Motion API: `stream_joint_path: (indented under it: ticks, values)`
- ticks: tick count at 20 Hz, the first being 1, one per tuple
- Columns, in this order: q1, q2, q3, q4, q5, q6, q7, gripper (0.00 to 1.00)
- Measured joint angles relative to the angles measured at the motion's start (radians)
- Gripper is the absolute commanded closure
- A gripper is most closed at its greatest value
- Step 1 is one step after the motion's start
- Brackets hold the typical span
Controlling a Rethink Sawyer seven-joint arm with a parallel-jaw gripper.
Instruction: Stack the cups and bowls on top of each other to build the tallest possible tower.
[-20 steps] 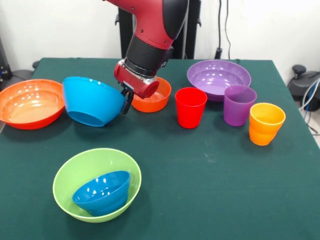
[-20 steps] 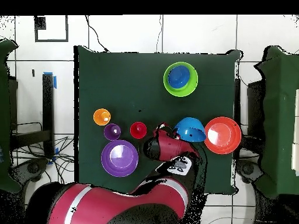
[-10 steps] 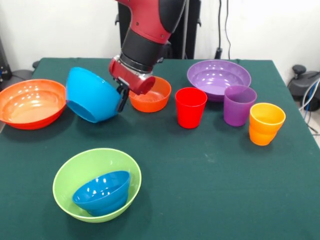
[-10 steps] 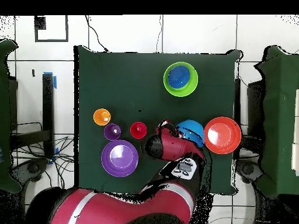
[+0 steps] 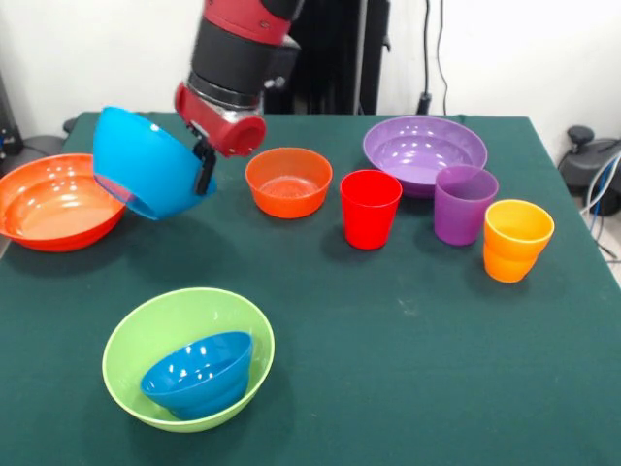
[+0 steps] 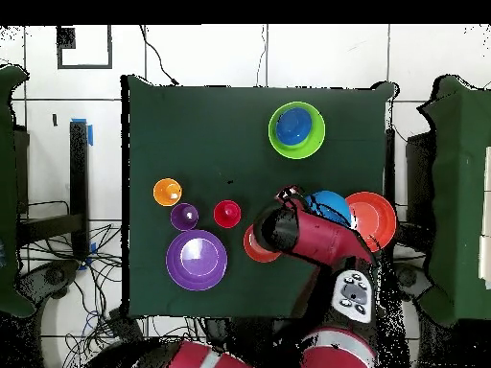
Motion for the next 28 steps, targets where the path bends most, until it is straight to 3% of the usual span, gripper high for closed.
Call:
stream_joint_path:
  ticks: [2, 8, 12, 15, 28]
  values:
    - [-0.050, -0.031, 0.036, 0.000, 0.005, 0.033, 0.000, 1.00]
    - [-0.118, -0.063, 0.095, 0.001, 0.009, 0.063, 0.000, 1.00]
    - [-0.204, -0.078, 0.186, 0.000, 0.017, 0.066, 0.000, 1.00]
    - [-0.259, -0.070, 0.239, -0.006, 0.018, 0.066, 0.000, 1.00]
    - [-0.384, 0.011, 0.380, -0.110, 0.023, 0.066, 0.000, 1.00]
